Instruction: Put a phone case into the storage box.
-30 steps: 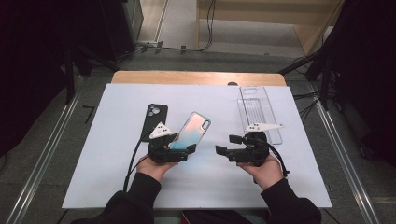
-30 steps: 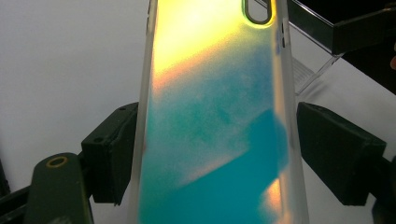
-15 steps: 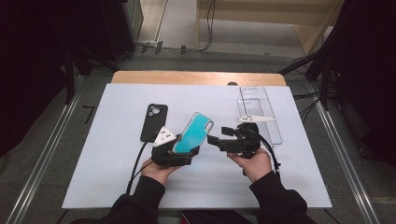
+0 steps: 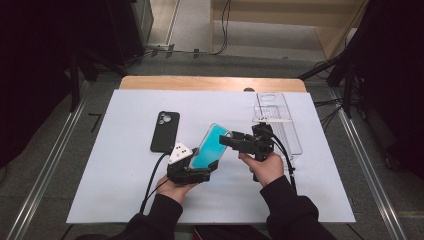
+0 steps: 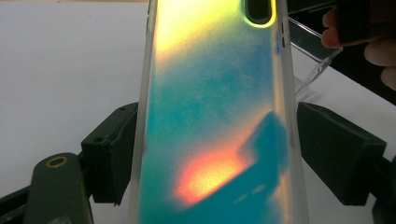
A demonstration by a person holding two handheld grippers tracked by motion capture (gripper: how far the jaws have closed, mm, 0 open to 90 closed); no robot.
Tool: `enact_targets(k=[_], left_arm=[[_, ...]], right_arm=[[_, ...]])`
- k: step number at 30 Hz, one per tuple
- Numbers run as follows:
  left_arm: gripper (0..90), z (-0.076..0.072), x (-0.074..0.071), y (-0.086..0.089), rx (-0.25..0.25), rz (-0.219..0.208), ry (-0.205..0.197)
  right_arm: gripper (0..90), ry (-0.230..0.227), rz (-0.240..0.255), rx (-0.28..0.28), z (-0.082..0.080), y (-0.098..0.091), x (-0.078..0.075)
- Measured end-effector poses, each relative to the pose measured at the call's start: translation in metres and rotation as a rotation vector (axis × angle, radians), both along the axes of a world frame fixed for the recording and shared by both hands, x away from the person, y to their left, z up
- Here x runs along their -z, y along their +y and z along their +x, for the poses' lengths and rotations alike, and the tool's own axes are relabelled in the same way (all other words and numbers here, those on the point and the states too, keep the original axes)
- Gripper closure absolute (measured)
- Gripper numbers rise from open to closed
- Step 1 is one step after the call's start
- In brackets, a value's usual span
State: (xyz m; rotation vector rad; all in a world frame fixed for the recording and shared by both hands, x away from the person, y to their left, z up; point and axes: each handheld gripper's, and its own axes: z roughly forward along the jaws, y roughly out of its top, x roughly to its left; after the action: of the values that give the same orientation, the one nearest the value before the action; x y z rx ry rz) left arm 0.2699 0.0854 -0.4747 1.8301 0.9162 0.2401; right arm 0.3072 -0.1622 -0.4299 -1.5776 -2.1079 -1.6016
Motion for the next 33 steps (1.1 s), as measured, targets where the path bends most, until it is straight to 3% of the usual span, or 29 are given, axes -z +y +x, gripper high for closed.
enact_targets(k=[4,10,13,17,20,21,25,28,33], left_arm=[[17.9,-0.003,0.0,-0.003,0.0,-0.016,0.016],[17.9,-0.005,-0.001,-0.003,-0.001,-0.046,0.038],[17.9,-0.006,-0.001,-0.003,0.003,-0.038,0.03],[17.9,-0.006,-0.002,-0.004,0.012,-0.051,0.024],[17.9,-0.004,-0.004,-0.003,0.04,-0.061,0.062],[17.9,-0.003,-0.006,-0.004,0.049,-0.052,0.08],[14.8,-0.001,-0.014,-0.005,0.058,-0.014,0.086],[13.7,0.0,-0.02,-0.002,0.063,-0.019,0.103],[13.7,0.002,-0.029,0.002,0.085,0.013,0.109]], right_arm=[[43.3,0.043,0.035,0.007,0.004,0.0,0.001],[73.9,0.101,0.075,0.031,0.009,-0.003,0.003],[75.7,0.137,0.116,0.024,0.01,-0.006,0.003],[76.9,0.144,0.142,0.022,0.009,-0.007,0.001],[77.1,0.155,0.153,0.016,0.009,-0.009,-0.001],[77.2,0.156,0.151,0.013,0.009,-0.009,-0.002],[77.3,0.149,0.148,0.005,0.009,-0.01,-0.006],[77.2,0.127,0.121,0.007,0.008,-0.011,-0.009],[77.1,0.082,0.068,0.007,0.006,-0.012,-0.014]])
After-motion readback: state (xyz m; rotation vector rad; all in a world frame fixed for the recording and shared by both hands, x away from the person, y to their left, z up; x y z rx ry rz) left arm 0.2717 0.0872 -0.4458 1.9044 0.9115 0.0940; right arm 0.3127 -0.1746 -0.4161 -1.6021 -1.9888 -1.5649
